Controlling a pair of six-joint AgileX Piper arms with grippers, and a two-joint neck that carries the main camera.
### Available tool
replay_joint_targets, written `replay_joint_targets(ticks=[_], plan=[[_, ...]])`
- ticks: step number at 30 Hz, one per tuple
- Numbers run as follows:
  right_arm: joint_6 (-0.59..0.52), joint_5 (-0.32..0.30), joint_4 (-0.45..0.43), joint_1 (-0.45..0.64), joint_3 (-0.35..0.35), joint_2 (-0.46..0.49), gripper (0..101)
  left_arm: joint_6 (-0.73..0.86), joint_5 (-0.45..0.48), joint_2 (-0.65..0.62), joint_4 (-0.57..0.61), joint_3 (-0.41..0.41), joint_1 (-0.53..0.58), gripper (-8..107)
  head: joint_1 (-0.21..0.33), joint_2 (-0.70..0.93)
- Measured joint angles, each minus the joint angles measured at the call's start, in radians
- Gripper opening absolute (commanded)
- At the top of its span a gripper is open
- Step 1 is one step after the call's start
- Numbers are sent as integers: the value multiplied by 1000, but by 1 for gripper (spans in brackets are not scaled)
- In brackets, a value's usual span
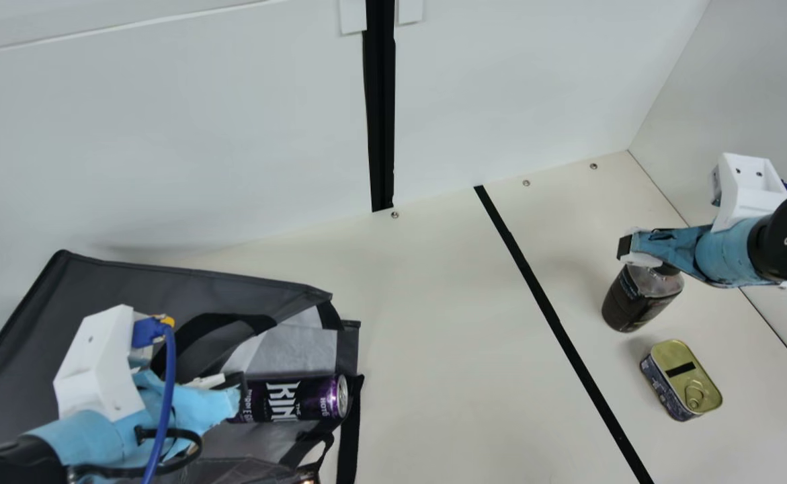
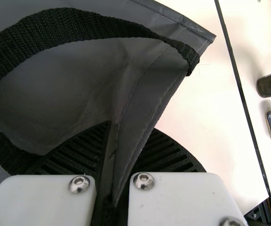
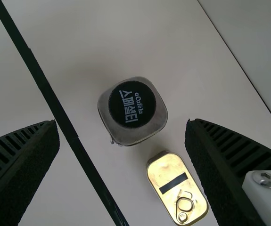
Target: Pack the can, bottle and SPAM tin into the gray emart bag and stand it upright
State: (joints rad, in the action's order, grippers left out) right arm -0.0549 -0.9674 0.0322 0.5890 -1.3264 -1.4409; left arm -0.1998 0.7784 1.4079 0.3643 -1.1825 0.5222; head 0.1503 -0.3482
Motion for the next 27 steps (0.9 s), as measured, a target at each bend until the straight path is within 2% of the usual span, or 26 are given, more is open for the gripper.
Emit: replay_joint_targets(ticks=[27], plan=[[23,23,9,3,-25,-91,95,0,0,0,0,0,0,-8,2,2]])
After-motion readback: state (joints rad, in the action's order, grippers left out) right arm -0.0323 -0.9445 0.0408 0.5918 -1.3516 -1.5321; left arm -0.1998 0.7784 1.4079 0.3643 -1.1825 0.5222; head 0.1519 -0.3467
